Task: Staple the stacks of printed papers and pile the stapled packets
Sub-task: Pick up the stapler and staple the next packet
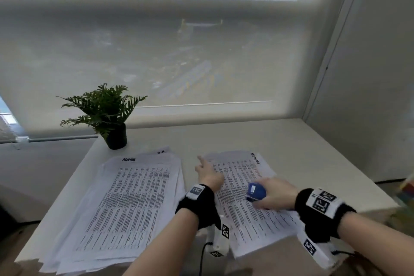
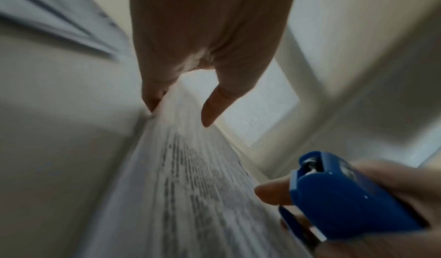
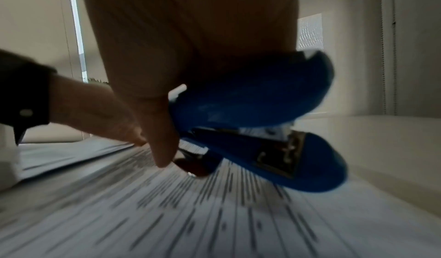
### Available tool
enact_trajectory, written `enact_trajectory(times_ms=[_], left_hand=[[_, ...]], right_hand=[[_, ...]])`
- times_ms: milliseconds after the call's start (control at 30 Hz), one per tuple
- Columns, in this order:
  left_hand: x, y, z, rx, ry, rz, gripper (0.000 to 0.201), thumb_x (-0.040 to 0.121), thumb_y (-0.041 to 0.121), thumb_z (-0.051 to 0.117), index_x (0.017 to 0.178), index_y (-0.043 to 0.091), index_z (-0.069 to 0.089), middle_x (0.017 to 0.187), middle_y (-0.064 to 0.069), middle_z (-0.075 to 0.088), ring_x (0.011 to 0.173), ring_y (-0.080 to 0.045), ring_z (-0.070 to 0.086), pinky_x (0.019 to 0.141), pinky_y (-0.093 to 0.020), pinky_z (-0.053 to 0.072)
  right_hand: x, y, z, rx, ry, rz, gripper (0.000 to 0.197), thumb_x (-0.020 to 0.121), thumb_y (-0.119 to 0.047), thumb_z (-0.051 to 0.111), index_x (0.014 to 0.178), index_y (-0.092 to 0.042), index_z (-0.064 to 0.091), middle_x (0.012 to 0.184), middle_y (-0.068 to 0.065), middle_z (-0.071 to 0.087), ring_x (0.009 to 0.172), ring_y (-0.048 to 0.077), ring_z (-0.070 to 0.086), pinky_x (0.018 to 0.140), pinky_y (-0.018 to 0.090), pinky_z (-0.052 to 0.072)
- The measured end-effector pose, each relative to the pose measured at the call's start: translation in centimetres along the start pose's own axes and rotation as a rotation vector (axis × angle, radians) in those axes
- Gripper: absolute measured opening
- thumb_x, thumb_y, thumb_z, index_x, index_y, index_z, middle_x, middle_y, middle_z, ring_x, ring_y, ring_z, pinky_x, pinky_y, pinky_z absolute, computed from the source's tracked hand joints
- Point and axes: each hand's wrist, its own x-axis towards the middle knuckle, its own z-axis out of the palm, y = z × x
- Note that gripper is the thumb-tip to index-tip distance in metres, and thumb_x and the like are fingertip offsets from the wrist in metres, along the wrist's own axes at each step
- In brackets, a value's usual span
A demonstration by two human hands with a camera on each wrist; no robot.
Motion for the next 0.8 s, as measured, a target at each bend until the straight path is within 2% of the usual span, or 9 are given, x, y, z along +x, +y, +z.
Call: enact_trajectory(times_ms=[33,67,133,200,267,333,500,567,800], left_hand=[[-1.0,0.5,0.4,0.182,0.018,0.062,0.084,0.086,0.002,0.050,0.150,0.009,-0.003,0.151,-0.020,0.008,0.137,-0.036,0.025,0.112,-0.040,0.029],[-1.9,0.9,1.0,0.397,0.041,0.137,0.079,0.084,0.005,0.051,0.150,0.012,0.007,0.150,-0.018,0.010,0.137,-0.036,0.023,0.112,-0.044,0.028],[-3.5,1.5,2.5,0.762,0.018,0.244,0.058,0.084,0.013,0.050,0.139,0.014,0.031,0.145,-0.016,0.026,0.132,-0.034,0.031,0.110,-0.048,0.030],[-4.5,2.0,4.3,0.891,-0.113,0.239,0.047,0.087,0.022,0.048,0.133,0.015,0.040,0.140,-0.014,0.037,0.129,-0.033,0.038,0.108,-0.051,0.031],[-4.9,2.5,6.1,0.909,-0.202,0.260,0.039,0.090,0.027,0.045,0.127,0.016,0.045,0.134,-0.013,0.041,0.124,-0.031,0.044,0.104,-0.050,0.035],[-5.0,3.5,7.7,0.905,-0.220,0.308,0.033,0.092,0.028,0.043,0.122,0.016,0.049,0.130,-0.012,0.043,0.118,-0.030,0.048,0.098,-0.047,0.039],[-5.0,5.4,10.9,0.885,-0.233,0.357,0.034,0.093,0.024,0.041,0.124,0.012,0.048,0.131,-0.013,0.039,0.121,-0.031,0.044,0.098,-0.048,0.040],[-4.6,5.8,11.8,0.908,-0.233,0.372,0.035,0.092,0.023,0.044,0.126,0.013,0.047,0.132,-0.012,0.039,0.122,-0.031,0.043,0.098,-0.048,0.041],[-3.0,6.3,11.6,0.878,-0.262,0.420,0.037,0.094,0.026,0.037,0.128,0.015,0.049,0.137,-0.009,0.042,0.126,-0.029,0.041,0.100,-0.050,0.040]], right_hand=[[-0.5,0.4,0.6,-0.018,-0.015,0.026,0.022,0.078,-0.040,0.065,0.095,-0.029,0.056,0.091,-0.006,0.064,0.087,0.015,0.062,0.070,0.024,0.046],[-0.8,0.8,1.0,-0.031,-0.021,0.060,0.021,0.077,-0.039,0.064,0.095,-0.032,0.055,0.094,-0.007,0.064,0.092,0.016,0.063,0.074,0.025,0.047],[-1.4,1.9,1.0,0.008,0.001,0.121,0.023,0.079,-0.037,0.063,0.100,-0.032,0.056,0.100,-0.005,0.065,0.097,0.017,0.063,0.081,0.026,0.049],[-1.9,3.1,0.6,0.061,0.028,0.194,0.031,0.079,-0.034,0.064,0.109,-0.027,0.059,0.106,-0.001,0.067,0.099,0.018,0.063,0.084,0.027,0.049],[-1.9,4.8,0.1,0.076,0.043,0.240,0.032,0.078,-0.032,0.067,0.108,-0.023,0.061,0.105,0.001,0.068,0.096,0.019,0.064,0.082,0.027,0.050],[-1.9,6.6,-0.6,0.096,0.063,0.274,0.030,0.076,-0.030,0.068,0.103,-0.020,0.063,0.100,0.002,0.070,0.090,0.019,0.066,0.077,0.027,0.051],[-1.8,10.5,-2.7,0.149,0.061,0.331,0.019,0.075,-0.021,0.072,0.088,-0.023,0.059,0.088,0.001,0.066,0.072,0.014,0.060,0.068,0.025,0.048],[-1.4,11.8,-3.4,0.142,0.076,0.343,0.021,0.074,-0.022,0.074,0.084,-0.027,0.056,0.091,0.001,0.066,0.077,0.016,0.061,0.074,0.028,0.050],[0.8,14.1,-3.9,0.118,0.106,0.388,0.032,0.075,-0.028,0.075,0.100,-0.023,0.055,0.105,0.004,0.066,0.097,0.022,0.064,0.087,0.030,0.049]])
